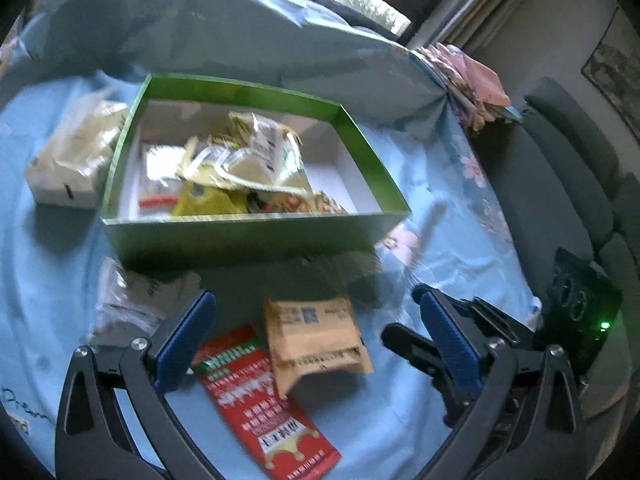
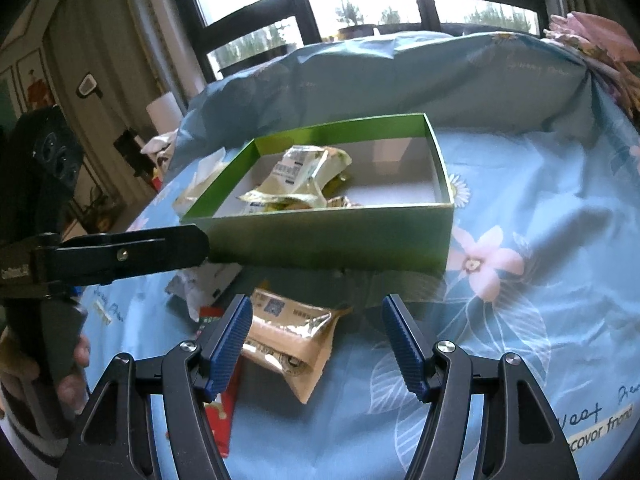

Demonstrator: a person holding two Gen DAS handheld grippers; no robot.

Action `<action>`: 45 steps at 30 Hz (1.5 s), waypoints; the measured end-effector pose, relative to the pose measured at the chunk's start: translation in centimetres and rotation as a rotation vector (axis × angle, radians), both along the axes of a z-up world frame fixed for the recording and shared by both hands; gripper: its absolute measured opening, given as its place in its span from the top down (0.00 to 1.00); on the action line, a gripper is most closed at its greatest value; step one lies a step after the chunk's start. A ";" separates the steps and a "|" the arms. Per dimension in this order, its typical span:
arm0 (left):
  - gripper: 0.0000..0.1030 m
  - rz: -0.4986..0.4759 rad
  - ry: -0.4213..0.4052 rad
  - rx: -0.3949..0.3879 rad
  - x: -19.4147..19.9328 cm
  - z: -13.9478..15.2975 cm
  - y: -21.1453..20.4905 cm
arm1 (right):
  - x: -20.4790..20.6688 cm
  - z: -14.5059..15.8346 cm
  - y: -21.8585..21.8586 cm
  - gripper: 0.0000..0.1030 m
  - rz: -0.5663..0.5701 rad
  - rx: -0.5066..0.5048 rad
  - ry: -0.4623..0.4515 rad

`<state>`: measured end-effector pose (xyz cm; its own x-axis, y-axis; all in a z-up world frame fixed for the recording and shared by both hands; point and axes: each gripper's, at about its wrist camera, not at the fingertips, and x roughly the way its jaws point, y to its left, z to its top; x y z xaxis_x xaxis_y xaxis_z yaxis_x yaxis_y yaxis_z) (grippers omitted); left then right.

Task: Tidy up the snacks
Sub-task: 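Move the open left tool down to the tan pastry pack, then close the left tool on the tan pack and lift it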

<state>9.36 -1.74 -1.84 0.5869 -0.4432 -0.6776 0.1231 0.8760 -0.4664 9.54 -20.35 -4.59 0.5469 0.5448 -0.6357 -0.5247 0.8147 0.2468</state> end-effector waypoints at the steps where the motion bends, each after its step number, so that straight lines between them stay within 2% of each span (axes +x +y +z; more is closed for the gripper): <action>1: 0.00 -0.011 0.013 -0.015 0.0 -0.2 0.0 | -0.1 -0.3 0.1 0.34 0.010 -0.005 0.009; 9: 0.01 -0.098 0.117 -0.172 0.0 -2.1 -0.1 | -0.5 -1.7 0.9 0.34 0.092 -0.036 0.055; 17: 0.02 -0.092 0.164 -0.147 0.3 -3.0 -0.2 | -0.3 -3.2 1.8 0.34 0.146 -0.057 0.099; 22: 0.05 -0.108 0.173 -0.176 0.5 -3.3 -0.2 | 0.3 -3.9 2.0 0.34 0.146 -0.047 0.132; 28: 0.18 -0.119 0.185 -0.166 0.6 -3.8 -0.5 | 0.9 -4.3 2.5 0.34 0.151 -0.040 0.144; 30: 0.27 -0.117 0.198 -0.164 0.7 -4.1 -0.4 | 1.0 -4.4 2.5 0.34 0.150 -0.039 0.145; 32: 0.27 -0.118 0.202 -0.165 0.7 -4.3 -0.4 | 1.0 -4.5 2.6 0.34 0.150 -0.041 0.146; 34: 0.28 -0.114 0.202 -0.165 0.7 -4.4 -0.2 | 1.0 -4.4 2.5 0.40 0.144 -0.041 0.138; 36: 0.41 -0.100 0.202 -0.161 0.8 -4.5 0.0 | 1.1 -4.5 2.5 0.42 0.136 -0.040 0.138; 38: 0.49 -0.088 0.210 -0.166 0.9 -4.9 0.3 | 1.3 -4.5 2.5 0.48 0.132 -0.043 0.140; 41: 0.57 -0.075 0.228 -0.166 1.0 -5.5 0.6 | 1.2 -4.6 2.6 0.55 0.137 -0.060 0.135; 45: 0.65 -0.072 0.212 -0.118 0.8 -5.2 0.3 | 1.0 -4.6 3.0 0.60 0.136 -0.101 0.115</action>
